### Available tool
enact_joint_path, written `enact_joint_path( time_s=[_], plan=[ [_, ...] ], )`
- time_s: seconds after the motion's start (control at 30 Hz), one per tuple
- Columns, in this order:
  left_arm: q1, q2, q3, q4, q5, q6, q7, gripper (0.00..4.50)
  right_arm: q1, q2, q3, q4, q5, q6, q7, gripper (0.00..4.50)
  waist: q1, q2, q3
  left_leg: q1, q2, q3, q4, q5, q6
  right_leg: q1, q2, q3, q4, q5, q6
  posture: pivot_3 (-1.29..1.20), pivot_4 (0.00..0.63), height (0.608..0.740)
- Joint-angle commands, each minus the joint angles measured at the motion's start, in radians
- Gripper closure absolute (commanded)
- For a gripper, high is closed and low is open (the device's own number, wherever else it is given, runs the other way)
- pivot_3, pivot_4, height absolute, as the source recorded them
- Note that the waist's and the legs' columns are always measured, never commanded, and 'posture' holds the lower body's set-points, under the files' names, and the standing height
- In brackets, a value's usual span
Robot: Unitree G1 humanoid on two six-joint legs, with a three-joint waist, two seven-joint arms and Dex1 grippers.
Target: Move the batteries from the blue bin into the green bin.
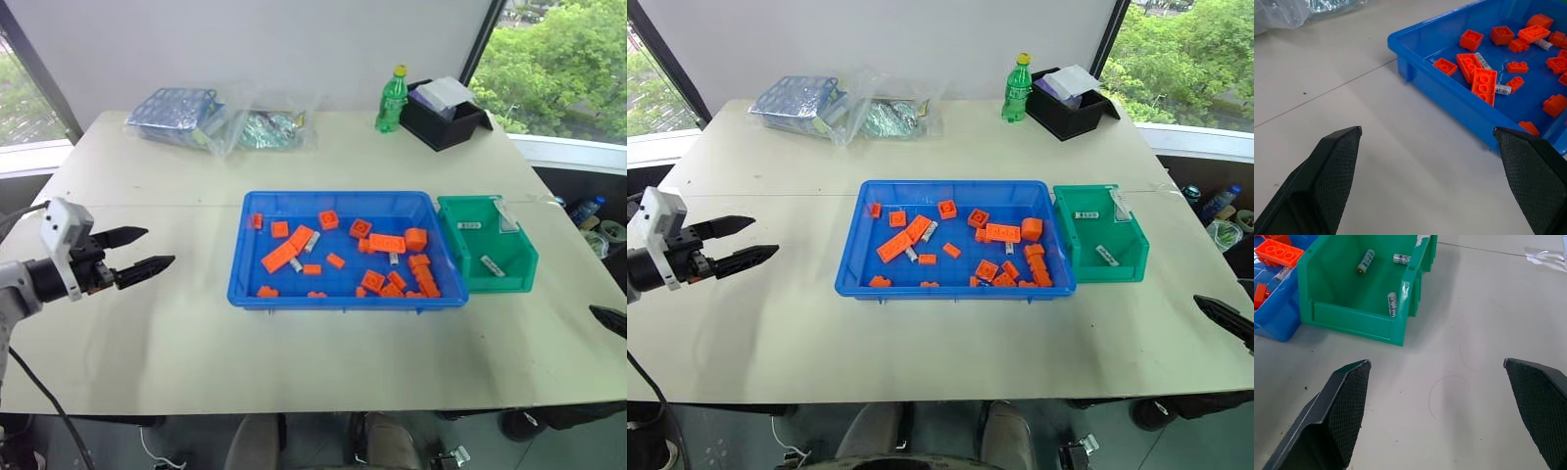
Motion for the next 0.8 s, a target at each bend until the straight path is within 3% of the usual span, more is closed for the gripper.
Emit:
enact_joint_path(
  time_s=[0.03,0.6,0.8],
  plan=[
    [-0.013,0.001,0.014,-0.003,-0.002,-0.016,0.001,0.0,-0.019,0.0,-0.033,-0.035,0.012,-0.003,-0.016,0.01,0.0,0.0,0.0,0.0,0.0,0.0,0.0,0.0,0.0,0.0,0.0,0.0,0.0,0.0,0.0,0.0,0.15,0.723],
    [-0.027,0.002,-0.01,-0.047,-0.022,0.019,-0.022,0.0,-0.079,0.002,0.028,-0.075,0.004,0.011,-0.043,0.01,0.0,-0.001,0.0,0.001,0.0,0.0,0.0,0.0,0.0,0.0,0.0,0.0,0.0,0.0,0.0,0.0,0.15,0.723],
    [-0.031,0.012,-0.028,-0.098,-0.042,0.036,-0.038,0.0,-0.188,-0.031,0.159,-0.156,0.028,0.045,-0.021,0.01,-0.002,0.0,0.0,0.001,0.0,0.0,0.0,0.0,0.0,0.001,0.0,0.0,0.001,0.0,0.0,0.0,0.15,0.723]
  ],
)
